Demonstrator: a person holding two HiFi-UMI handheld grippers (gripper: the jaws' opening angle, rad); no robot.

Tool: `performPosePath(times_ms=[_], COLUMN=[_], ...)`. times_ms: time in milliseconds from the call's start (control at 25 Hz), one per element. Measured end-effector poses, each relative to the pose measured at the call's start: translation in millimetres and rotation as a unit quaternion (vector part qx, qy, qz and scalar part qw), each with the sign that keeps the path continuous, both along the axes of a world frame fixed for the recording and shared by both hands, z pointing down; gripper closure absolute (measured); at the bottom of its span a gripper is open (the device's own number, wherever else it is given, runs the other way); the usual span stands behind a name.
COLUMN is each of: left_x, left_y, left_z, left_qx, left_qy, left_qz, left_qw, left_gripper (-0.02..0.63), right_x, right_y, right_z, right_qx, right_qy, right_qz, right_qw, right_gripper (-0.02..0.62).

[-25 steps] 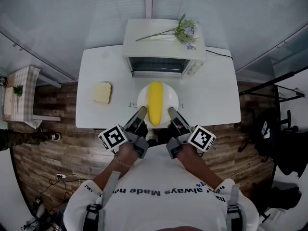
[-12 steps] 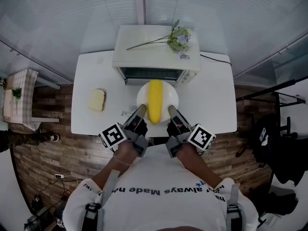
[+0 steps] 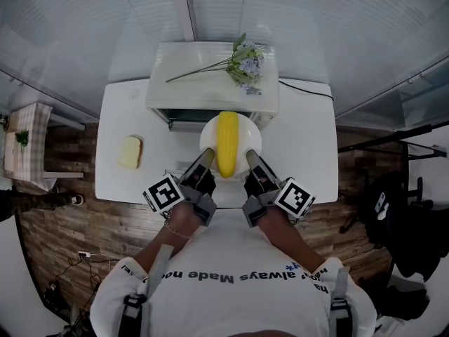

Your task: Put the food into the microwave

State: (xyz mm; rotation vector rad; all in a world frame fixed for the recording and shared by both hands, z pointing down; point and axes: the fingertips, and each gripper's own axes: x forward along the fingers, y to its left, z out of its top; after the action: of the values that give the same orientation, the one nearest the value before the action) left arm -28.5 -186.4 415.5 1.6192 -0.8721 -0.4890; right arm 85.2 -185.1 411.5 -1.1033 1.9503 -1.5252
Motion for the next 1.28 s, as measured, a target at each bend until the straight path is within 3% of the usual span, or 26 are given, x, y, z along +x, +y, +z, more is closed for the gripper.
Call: performPosePath(times_ms=[760,920,1040,1280], left_x=[-8.6,-5.8,-12.3,-20.4], left_y=[-14.3,-15.4,-14.7,-11.3], left_z=[-7.8,-10.5,-2.5,13.6], left_qx=[-0.006,-0.004,-0.009,-0.021], left_qy=[-0.007,0.019,0.001,0.008], left_qz=[0.018,0.018,0.022,0.025], left_qw=[0.9998,0.9996,0.9997,0.9994], left_gripper=[0.589,0.589,0.589,0.589], right_x=[-9.5,-11.7,-13.9,-24.3], right_y=[-11.9,-11.8,-11.1,-8.5], right_z=[-8.5,-6.3,-2.0,12.3], right_qx=[0.0,0.001,-0.005,-0.014], right_qy=[-0.007,-0.008,-0.002,0.004], right_qz=[0.011,0.015,0.017,0.015], right_qw=[1.0,1.0,1.0,1.0], right_gripper=[0.571,0.571,0.571,0.571])
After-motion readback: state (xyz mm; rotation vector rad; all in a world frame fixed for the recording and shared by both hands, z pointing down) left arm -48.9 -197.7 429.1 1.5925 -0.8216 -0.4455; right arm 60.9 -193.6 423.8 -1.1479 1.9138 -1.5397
